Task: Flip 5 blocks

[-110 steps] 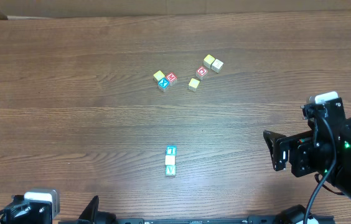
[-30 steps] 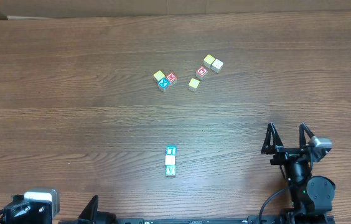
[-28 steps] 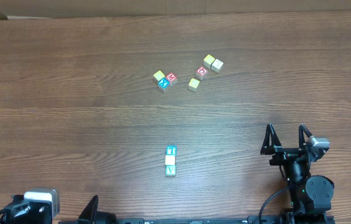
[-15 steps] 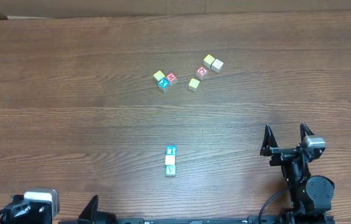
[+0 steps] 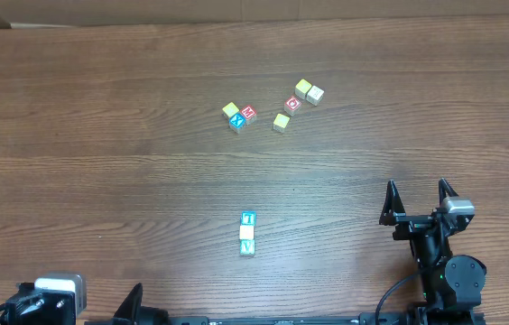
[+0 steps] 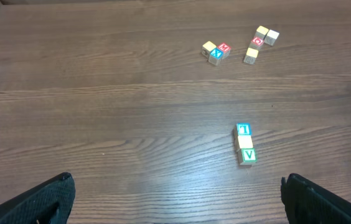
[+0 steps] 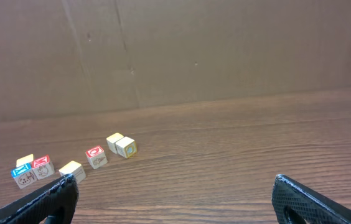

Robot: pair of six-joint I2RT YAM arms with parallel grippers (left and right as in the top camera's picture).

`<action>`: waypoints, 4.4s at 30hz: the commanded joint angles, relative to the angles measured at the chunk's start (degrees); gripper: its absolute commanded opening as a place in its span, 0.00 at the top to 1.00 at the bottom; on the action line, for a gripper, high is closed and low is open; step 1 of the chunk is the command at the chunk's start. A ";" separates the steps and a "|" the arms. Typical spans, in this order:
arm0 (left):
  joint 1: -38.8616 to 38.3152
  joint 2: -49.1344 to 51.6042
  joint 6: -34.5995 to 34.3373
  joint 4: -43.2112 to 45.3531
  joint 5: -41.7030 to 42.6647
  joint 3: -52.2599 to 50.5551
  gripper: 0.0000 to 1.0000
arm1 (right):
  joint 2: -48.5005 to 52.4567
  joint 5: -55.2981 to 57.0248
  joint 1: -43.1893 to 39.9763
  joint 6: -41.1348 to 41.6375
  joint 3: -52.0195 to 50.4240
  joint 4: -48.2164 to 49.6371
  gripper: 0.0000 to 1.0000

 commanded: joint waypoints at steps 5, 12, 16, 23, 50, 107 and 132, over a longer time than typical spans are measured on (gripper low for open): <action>-0.22 -0.55 0.85 0.13 -0.55 0.28 0.00 | -0.63 0.15 -0.37 -0.46 -0.61 0.42 0.00; -0.22 -0.55 0.85 0.13 -0.55 0.28 0.00 | -0.63 0.15 -0.37 -0.46 -0.61 0.42 0.00; -0.22 -0.55 0.85 0.13 -0.52 0.28 0.00 | -0.63 0.15 -0.37 -0.46 -0.63 0.42 0.00; -0.22 -0.55 0.85 0.13 -0.55 0.28 0.00 | -0.63 0.15 -0.37 -0.46 -0.61 0.42 0.00; 2.93 -15.67 9.77 58.29 14.12 -41.92 0.00 | -0.63 0.15 -0.37 -0.46 -0.61 0.42 0.00; 7.52 -32.54 7.89 92.35 7.52 -92.11 0.00 | -0.63 0.15 -0.37 -0.46 -0.61 0.42 0.00; 7.52 -32.52 7.89 92.32 7.50 -92.11 0.00 | -0.63 0.15 -0.37 -0.46 -0.61 0.42 0.00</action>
